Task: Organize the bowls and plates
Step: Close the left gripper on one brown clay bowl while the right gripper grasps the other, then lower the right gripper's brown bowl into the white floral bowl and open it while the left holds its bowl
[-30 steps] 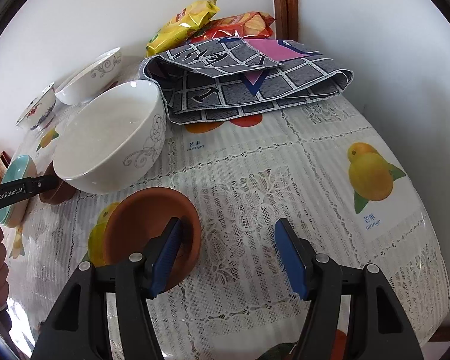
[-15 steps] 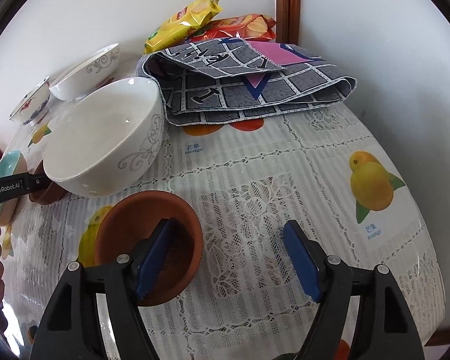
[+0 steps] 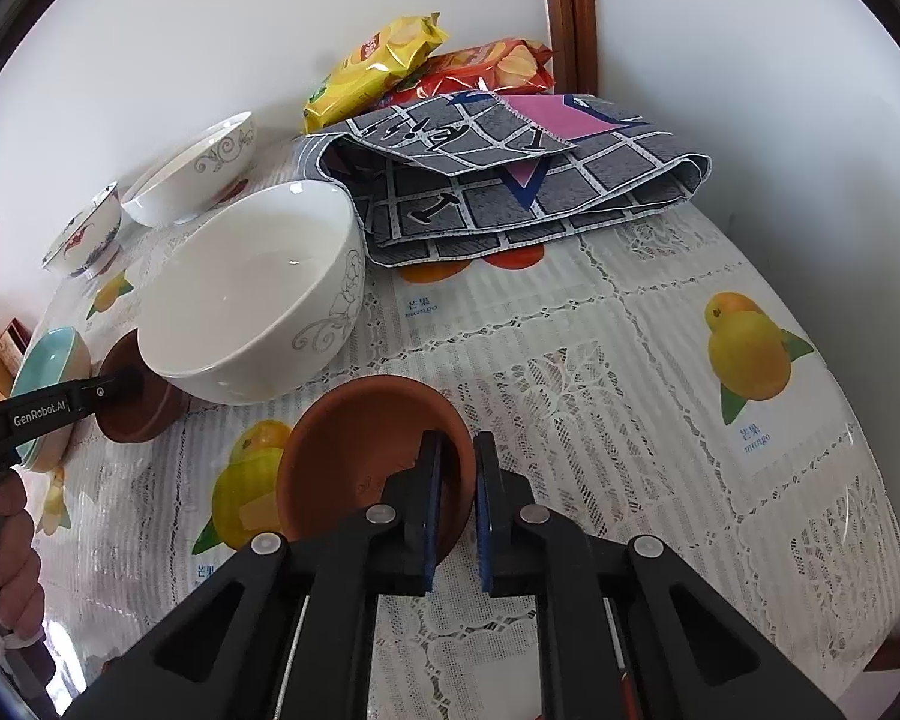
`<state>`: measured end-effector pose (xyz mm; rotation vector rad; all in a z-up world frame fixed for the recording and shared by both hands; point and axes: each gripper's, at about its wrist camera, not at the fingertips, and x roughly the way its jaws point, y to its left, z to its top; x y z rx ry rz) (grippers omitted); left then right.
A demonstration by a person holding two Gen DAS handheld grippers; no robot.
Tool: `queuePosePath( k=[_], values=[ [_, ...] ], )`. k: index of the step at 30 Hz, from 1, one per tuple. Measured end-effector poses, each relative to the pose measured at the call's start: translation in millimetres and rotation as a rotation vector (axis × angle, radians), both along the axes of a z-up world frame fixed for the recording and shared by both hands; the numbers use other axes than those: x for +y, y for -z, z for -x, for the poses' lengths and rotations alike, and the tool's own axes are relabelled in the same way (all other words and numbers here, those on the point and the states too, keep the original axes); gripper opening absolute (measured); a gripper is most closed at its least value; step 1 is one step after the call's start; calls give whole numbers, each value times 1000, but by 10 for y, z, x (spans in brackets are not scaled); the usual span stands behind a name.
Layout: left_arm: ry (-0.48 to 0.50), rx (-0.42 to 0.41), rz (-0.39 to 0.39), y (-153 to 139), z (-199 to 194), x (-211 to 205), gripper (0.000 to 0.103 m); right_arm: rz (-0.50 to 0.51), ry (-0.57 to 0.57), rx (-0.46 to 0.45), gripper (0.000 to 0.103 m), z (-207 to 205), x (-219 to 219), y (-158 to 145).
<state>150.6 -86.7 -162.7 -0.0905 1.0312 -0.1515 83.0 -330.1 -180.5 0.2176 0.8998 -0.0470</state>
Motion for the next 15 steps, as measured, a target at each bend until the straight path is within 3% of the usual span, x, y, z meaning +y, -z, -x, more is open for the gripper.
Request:
queuePosePath(
  k=[15],
  values=[
    [14,-78,31,-418,319,235,9,38,-1,-67,9,174,230,-437]
  ],
)
